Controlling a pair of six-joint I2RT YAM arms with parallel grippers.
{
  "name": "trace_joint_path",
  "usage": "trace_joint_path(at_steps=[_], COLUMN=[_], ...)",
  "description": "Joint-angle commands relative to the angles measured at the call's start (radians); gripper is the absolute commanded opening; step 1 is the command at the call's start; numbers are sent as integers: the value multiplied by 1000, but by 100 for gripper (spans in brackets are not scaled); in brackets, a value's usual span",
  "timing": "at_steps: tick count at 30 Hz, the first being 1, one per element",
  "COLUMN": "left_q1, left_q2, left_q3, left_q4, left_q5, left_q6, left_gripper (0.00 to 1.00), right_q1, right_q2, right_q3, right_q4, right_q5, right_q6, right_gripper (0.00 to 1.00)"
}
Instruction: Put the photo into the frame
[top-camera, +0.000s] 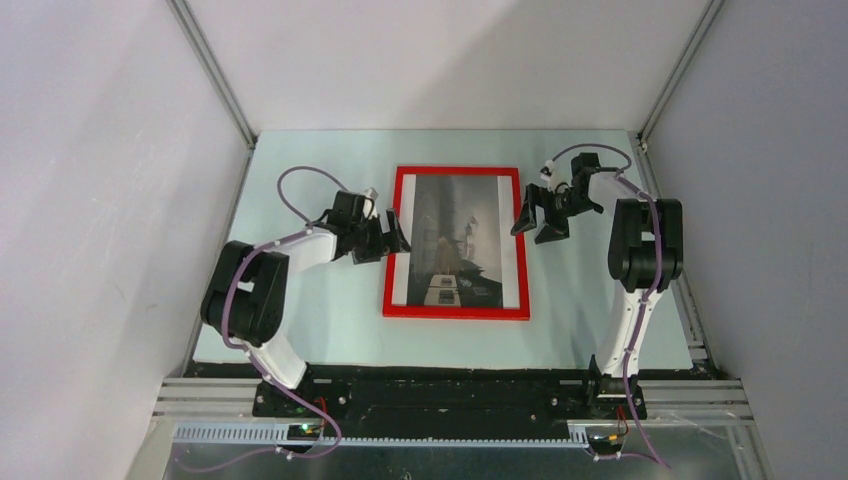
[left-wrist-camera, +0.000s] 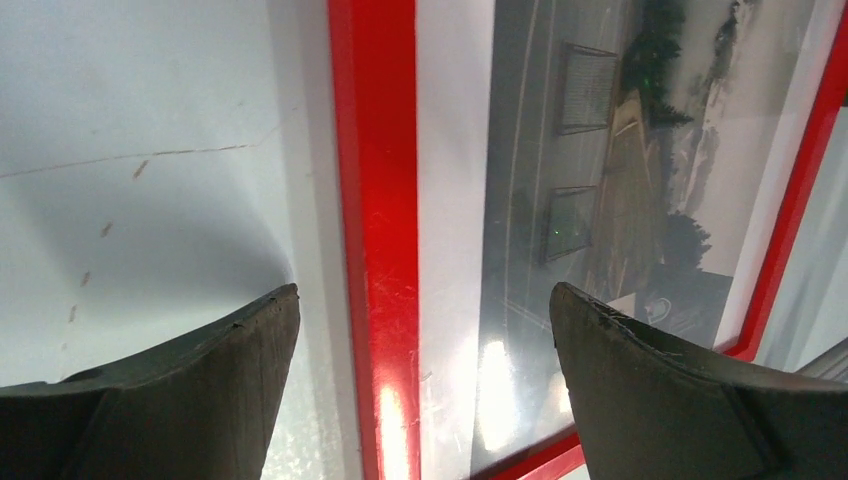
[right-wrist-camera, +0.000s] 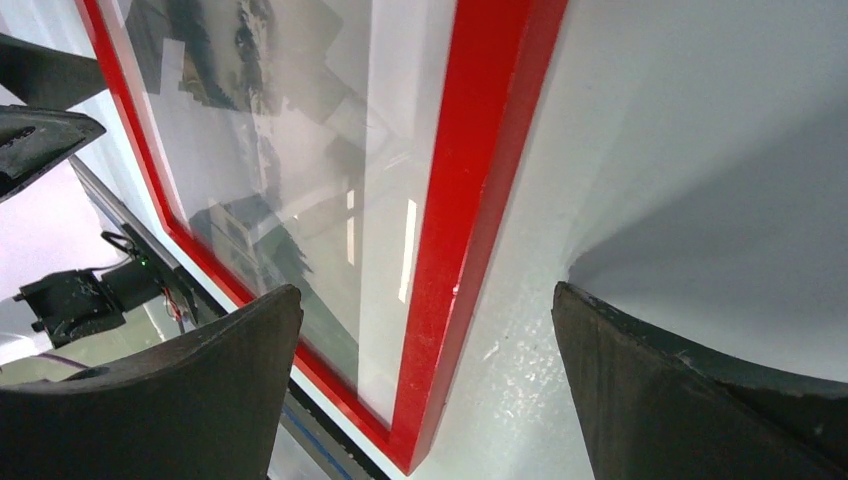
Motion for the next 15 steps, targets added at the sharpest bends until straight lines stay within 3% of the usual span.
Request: trace_joint_path(at_steps=[1,15], left_q1=[-25,-126], left_q2=[26,41], left_q3=[38,50], left_q4=[0,80], left_q5=[63,274], left_q6=[30,37], left_gripper=[100,100], right_q1=[44,70], right_q2=[37,258], right_q3=[111,461], right_q4=[-62,-196], right_q5=[8,-12], right_q6=[-35,-58], right_gripper=[99,100])
